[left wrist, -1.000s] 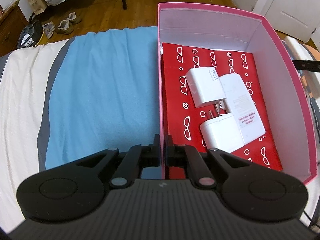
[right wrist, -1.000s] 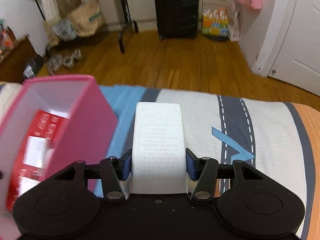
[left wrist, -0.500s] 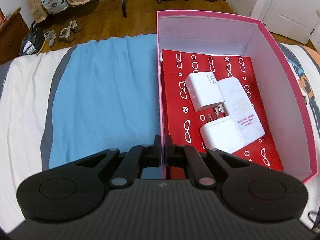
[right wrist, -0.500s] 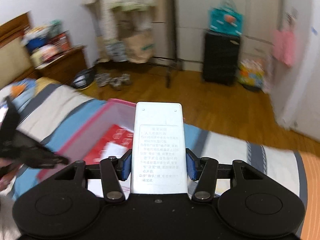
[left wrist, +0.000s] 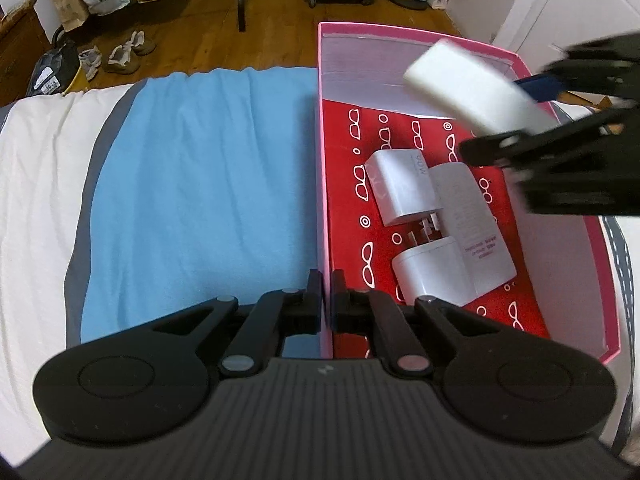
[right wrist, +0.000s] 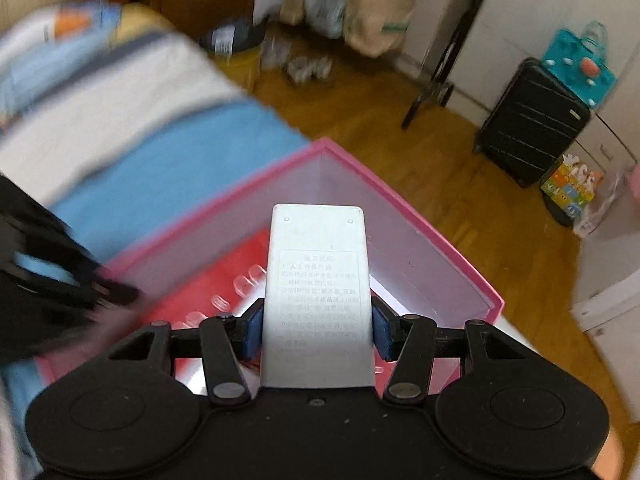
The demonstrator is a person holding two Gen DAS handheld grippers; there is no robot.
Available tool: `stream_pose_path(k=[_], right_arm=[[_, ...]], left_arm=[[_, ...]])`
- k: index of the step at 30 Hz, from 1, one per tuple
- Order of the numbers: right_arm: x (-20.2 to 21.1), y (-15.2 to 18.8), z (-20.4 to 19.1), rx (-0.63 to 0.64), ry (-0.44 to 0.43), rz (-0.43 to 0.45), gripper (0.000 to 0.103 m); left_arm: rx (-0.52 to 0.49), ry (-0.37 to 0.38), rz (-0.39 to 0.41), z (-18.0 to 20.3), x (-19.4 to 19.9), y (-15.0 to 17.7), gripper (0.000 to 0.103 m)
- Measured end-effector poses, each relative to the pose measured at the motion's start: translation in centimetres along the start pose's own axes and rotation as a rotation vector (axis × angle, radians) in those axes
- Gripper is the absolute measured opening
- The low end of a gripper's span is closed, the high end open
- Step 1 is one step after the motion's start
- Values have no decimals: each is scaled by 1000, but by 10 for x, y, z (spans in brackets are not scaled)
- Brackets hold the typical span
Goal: Organize rigid objects
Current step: 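Carry the long white block into the pink box and release it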
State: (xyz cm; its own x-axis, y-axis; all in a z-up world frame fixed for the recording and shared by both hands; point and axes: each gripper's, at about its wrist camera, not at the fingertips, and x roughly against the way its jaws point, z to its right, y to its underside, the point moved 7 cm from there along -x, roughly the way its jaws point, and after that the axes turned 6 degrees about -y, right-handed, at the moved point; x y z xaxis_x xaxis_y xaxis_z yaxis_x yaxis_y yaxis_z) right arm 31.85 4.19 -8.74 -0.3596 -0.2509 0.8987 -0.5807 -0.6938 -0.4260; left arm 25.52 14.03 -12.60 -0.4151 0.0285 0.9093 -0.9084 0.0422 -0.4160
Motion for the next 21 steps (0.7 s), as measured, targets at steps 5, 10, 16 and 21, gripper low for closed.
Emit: stream_pose_path(k=[5,10,16,21], right_arm=[[-45,-6,8,129,84,-149,58],[-71,-9,11,230,93,-232,58],[-70,-11,7,246,114,-218,66],[-31,-8,4,196,135,-124,70]], left_arm=[[0,20,-3,-2,-2,-1,4],[11,44,-7,-4,-5,-2,5],[0,39,-2,-3,-6,-2,5],[0,35,-3,-2,-6,-2,5]])
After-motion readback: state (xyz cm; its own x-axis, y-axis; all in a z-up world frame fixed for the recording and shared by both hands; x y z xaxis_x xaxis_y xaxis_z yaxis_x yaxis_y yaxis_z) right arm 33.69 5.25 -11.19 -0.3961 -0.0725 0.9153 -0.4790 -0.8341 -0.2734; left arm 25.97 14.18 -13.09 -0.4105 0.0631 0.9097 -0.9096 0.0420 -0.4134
